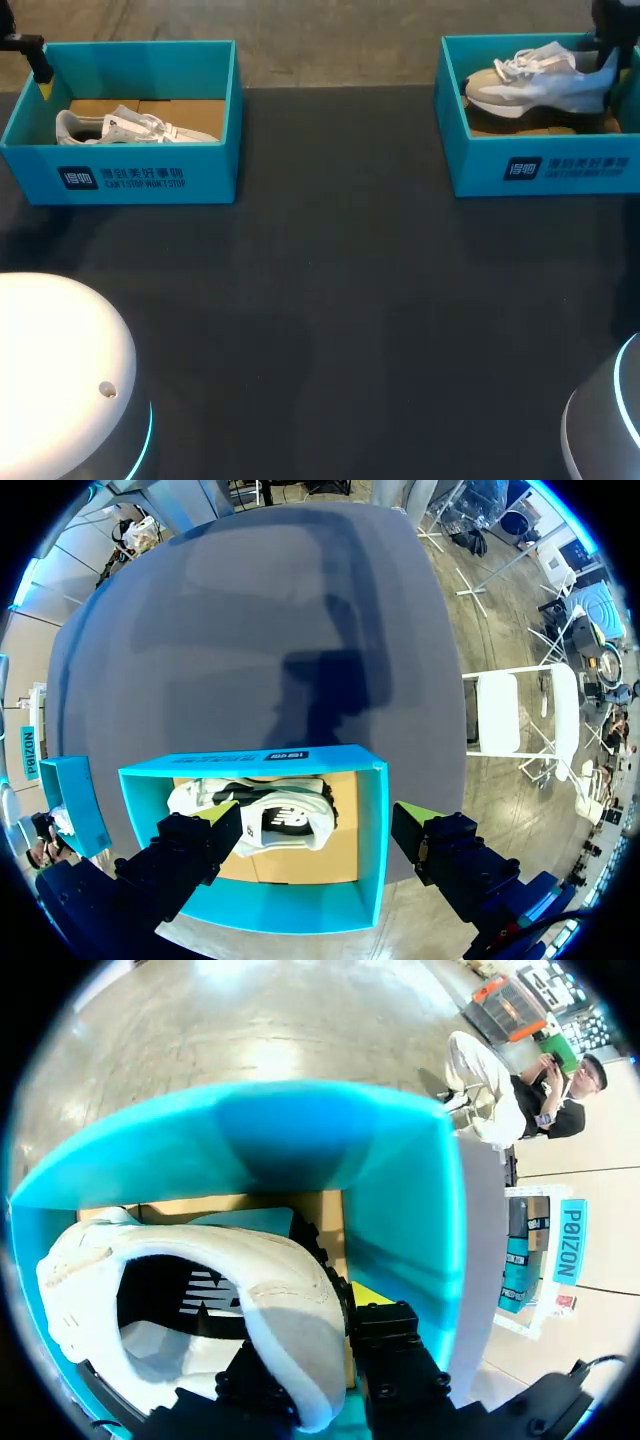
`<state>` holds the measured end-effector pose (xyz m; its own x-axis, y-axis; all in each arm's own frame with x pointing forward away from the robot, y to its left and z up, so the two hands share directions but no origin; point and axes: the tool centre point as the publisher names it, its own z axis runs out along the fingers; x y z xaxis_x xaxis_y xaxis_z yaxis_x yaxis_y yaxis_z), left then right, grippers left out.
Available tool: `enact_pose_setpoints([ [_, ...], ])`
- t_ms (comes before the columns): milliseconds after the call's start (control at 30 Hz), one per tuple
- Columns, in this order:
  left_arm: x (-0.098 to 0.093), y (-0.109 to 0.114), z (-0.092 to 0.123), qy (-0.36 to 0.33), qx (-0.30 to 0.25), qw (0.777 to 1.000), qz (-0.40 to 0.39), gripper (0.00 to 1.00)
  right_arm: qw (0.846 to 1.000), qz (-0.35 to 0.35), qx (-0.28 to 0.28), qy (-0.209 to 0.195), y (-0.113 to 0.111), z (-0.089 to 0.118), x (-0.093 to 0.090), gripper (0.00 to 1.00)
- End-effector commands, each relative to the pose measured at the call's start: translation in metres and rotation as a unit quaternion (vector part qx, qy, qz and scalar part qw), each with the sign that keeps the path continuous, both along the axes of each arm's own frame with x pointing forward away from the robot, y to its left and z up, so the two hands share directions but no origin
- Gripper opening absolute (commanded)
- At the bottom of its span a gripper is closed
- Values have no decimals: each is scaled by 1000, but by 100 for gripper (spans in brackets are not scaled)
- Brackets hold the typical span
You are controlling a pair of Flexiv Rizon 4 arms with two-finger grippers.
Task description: Take the shoe out of the shoebox, open the shoe tongue, remove and reinsert the insole, then place the shoe into the shoebox
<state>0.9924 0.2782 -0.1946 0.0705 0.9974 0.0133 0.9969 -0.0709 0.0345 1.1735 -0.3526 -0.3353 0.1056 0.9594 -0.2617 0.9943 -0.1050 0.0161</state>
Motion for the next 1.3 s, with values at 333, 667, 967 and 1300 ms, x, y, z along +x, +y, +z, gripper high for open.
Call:
enact_pose_setpoints([
  [333, -1, 0, 0, -1, 1, 1000, 0, 100, 1000, -10, -11, -25, -6, 88, -29, 0],
  [667, -1, 0, 0, -1, 1, 1000, 0, 100, 999, -6, -23, -39, 6, 136, -50, 0],
  [967, -1, 0, 0, -1, 1, 1000, 0, 100, 998, -13, -28, -53, 25, 190, -74, 0],
  [1300, -1, 0, 0, -1, 1, 1000, 0, 100, 998, -14, -32, -60, 67, 230, -123, 0],
])
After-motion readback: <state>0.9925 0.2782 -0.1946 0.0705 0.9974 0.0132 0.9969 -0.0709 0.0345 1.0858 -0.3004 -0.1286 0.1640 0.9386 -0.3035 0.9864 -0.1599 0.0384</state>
